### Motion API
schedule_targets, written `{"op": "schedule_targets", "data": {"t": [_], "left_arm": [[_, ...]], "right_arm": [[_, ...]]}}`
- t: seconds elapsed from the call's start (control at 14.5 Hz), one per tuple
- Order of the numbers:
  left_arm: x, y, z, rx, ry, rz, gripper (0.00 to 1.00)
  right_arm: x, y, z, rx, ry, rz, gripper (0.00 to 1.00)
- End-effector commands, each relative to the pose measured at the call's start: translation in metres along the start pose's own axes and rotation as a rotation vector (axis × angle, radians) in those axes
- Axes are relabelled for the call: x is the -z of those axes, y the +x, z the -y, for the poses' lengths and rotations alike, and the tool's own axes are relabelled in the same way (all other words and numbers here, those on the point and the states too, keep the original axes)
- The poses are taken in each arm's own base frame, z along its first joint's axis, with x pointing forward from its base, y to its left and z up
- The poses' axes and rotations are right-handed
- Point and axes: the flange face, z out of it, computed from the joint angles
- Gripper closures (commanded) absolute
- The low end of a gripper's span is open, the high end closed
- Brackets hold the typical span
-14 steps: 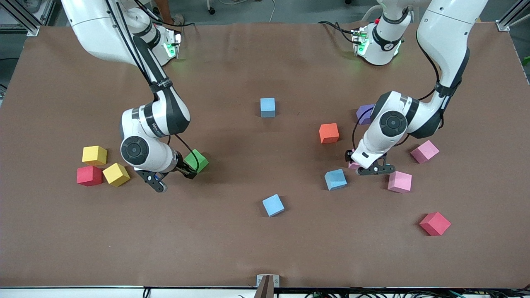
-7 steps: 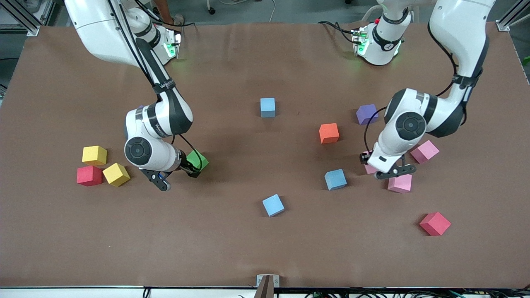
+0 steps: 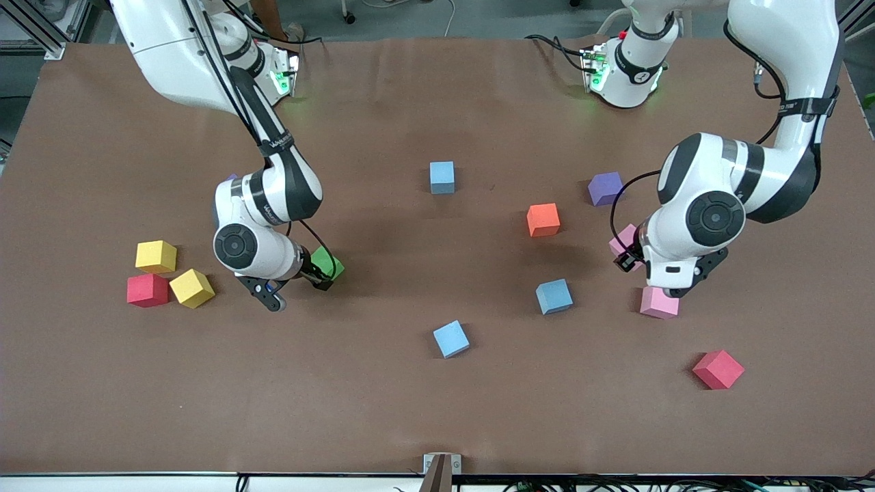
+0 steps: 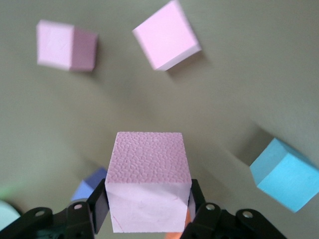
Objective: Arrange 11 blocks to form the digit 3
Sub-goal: 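Close the left gripper on the pink block while the right gripper grips green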
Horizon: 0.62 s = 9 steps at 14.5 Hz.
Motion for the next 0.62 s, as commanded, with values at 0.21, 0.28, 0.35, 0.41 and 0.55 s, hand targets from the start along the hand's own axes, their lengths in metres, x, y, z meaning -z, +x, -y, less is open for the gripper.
{"op": "schedule_targets", "data": {"t": [0.21,0.28,0.35,0.41,0.55], "left_arm": [[-0.007,-0.042,-0.022,0.46,-0.028,0.077,0.69],[-0.012,-0.048,-0.026,0.503,-0.042,0.08,0.7],[-0.016,-0.053,-0.029,0.53,-0.044,0.08,0.7],[-0.018,-0.061,-0.033,0.551,-0.051,0.08,0.7],[-0.023,-0.073,-0.041,0.611,-0.06,0.077,0.7]], "right_arm": [[-0.011,-0.005,0.0,-0.026,0.008,0.013,0.0],[-0.014,-0.005,-0.002,-0.027,0.005,0.014,0.0],[-0.015,-0.007,-0.001,-0.025,0.005,0.012,0.0],[-0.017,-0.007,-0.001,-0.025,0.004,0.013,0.0],[-0.022,-0.01,0.0,-0.036,0.009,0.032,0.03]]}}
